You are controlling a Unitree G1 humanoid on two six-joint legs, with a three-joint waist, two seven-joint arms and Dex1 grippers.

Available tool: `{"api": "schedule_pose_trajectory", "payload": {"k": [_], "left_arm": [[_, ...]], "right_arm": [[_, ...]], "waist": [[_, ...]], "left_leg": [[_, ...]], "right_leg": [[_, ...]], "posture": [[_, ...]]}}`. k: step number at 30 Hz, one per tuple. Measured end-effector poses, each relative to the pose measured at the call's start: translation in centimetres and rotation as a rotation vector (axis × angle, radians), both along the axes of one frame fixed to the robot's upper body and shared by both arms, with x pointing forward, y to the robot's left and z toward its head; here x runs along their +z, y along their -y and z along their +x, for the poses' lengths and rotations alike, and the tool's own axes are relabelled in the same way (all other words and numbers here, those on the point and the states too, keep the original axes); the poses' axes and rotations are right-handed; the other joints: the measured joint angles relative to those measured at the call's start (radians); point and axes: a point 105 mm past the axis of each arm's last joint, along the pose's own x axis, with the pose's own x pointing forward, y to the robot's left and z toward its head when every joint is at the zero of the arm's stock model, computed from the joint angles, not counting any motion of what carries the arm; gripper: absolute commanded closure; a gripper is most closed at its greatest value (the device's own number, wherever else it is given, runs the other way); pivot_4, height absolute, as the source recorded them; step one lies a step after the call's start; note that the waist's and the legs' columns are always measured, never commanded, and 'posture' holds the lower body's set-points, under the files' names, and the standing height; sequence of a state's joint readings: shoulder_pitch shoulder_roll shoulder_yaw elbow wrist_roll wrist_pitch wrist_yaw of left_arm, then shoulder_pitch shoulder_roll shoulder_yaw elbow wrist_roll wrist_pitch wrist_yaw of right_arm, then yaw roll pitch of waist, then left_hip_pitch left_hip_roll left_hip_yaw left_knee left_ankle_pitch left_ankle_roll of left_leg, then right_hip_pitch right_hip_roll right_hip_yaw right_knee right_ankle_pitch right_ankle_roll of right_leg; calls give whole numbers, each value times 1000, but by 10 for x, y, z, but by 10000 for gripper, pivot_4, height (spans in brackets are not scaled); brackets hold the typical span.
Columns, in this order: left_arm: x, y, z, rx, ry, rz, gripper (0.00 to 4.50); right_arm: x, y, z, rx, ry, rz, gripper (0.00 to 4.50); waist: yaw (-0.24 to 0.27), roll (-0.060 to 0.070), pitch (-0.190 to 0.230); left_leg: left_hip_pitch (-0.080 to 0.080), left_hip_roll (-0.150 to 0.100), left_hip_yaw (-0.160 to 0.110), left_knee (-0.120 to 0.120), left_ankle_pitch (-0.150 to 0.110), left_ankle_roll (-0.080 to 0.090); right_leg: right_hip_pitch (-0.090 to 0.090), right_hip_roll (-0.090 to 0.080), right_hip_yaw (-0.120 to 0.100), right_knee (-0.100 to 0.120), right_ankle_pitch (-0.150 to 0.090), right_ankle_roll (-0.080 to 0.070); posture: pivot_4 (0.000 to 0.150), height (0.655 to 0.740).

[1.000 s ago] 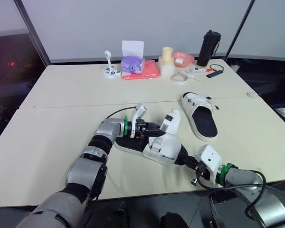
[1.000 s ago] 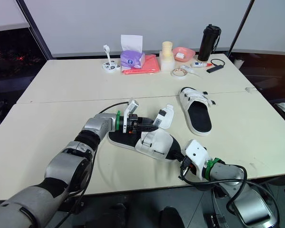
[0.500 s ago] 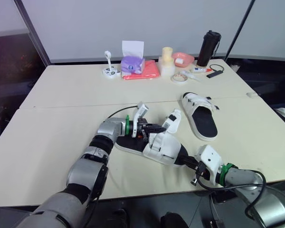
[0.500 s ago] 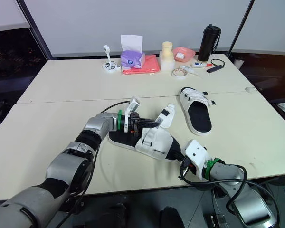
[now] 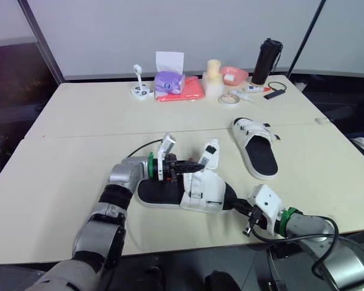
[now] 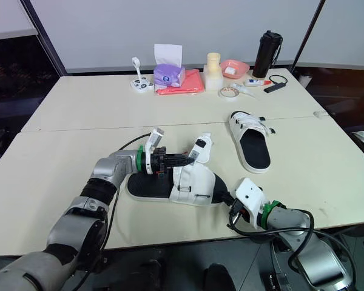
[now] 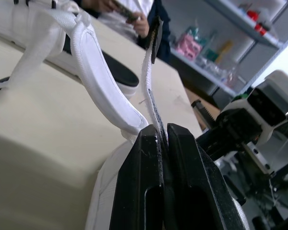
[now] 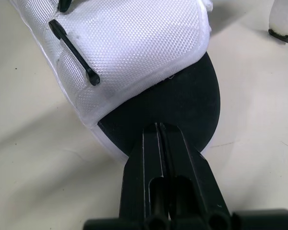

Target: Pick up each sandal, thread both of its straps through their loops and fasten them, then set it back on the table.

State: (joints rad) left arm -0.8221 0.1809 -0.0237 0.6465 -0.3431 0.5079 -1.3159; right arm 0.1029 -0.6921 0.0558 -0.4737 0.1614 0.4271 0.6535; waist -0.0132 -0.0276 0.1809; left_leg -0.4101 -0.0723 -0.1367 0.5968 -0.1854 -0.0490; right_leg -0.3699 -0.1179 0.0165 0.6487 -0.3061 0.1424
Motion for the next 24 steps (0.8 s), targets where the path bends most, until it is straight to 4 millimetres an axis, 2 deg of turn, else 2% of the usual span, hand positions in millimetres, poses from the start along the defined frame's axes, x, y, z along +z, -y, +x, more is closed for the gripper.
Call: {"api": "schedule_pose_trajectory", "payload": {"k": [4,14,17,22,24], "left_arm": [[3,-1,-3,17,69,-31,44505],[-9,-3,-2,93,265,15,44505],[-11,-4,0,107,259,27,34814],[-11,-9,4,134,262,36,10083],[-10,-9,3,129,265,35,10083]], "right_arm": [[0,0,0,4,0,0,45000],[0,-1,2,5,1,0,45000],[0,-1,2,6,1,-1,45000],[0,0,3,6,-2,-1,45000],[0,0,3,8,-2,-1,45000]], "waist": [[-1,0,0],[2,0,0],[2,0,0],[3,0,0],[3,0,0]], "left_leg": [[0,0,0,0,0,0],[0,0,0,0,0,0],[0,0,0,0,0,0],[0,0,0,0,0,0],[0,0,0,1,0,0]], "right_leg": [[0,0,0,0,0,0],[0,0,0,0,0,-1],[0,0,0,0,0,0],[1,0,0,0,0,0],[1,0,0,0,0,0]], "posture": [[1500,7400],[1500,7400],[1500,7400],[1500,7400],[1500,7400]]}}
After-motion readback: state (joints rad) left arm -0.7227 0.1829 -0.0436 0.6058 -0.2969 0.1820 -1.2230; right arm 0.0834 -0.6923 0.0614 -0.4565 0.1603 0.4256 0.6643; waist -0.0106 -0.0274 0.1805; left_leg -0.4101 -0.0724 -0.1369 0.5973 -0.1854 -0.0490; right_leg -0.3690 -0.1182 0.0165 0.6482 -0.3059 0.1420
